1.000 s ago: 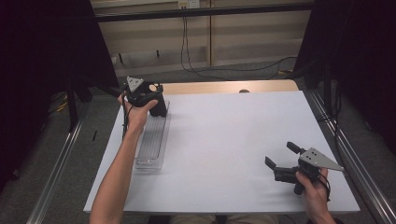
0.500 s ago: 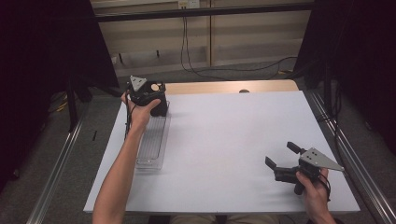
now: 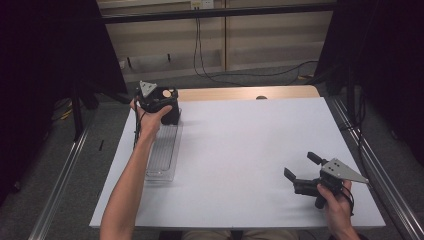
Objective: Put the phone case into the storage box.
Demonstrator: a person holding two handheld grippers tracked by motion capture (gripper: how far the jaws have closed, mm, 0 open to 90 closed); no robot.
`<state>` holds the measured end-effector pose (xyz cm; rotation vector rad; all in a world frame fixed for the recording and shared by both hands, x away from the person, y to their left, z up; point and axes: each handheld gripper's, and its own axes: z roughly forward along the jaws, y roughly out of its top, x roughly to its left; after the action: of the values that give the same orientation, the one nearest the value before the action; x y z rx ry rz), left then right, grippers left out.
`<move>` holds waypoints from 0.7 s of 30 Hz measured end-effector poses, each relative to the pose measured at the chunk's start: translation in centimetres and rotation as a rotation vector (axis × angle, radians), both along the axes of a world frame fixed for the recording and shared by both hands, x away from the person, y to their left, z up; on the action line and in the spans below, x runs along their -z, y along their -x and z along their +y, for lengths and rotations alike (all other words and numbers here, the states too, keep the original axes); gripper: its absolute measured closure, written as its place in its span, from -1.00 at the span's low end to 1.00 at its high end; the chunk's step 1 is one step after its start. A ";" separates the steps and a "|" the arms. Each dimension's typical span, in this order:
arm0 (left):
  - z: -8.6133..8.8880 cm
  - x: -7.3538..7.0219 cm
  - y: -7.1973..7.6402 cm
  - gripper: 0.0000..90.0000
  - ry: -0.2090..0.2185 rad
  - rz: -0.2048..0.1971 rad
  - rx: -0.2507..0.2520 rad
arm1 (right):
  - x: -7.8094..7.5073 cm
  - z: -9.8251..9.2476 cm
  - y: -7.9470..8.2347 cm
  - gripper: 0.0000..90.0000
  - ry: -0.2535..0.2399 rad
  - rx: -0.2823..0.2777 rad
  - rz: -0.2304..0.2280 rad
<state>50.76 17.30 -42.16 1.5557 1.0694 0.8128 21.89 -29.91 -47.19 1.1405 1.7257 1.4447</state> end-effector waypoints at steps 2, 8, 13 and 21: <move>0.0 0.0 0.0 -0.91 -0.004 0.003 0.000 | 0.0 0.0 0.0 -1.00 -0.001 0.002 0.001; 0.1 -0.1 -0.2 -0.92 -0.007 0.006 -0.005 | 0.0 0.0 0.0 -1.00 -0.001 0.000 0.001; 0.0 -0.1 -0.2 -0.94 0.005 0.000 0.019 | 0.0 0.0 0.0 -1.00 0.000 -0.001 0.001; -0.1 -0.1 -0.4 -0.95 0.029 -0.007 0.031 | 0.0 0.0 0.0 -1.00 0.000 -0.001 0.001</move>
<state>51.18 17.21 -42.07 1.5403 1.0458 0.7779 21.89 -29.91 -47.21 1.1408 1.7279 1.4450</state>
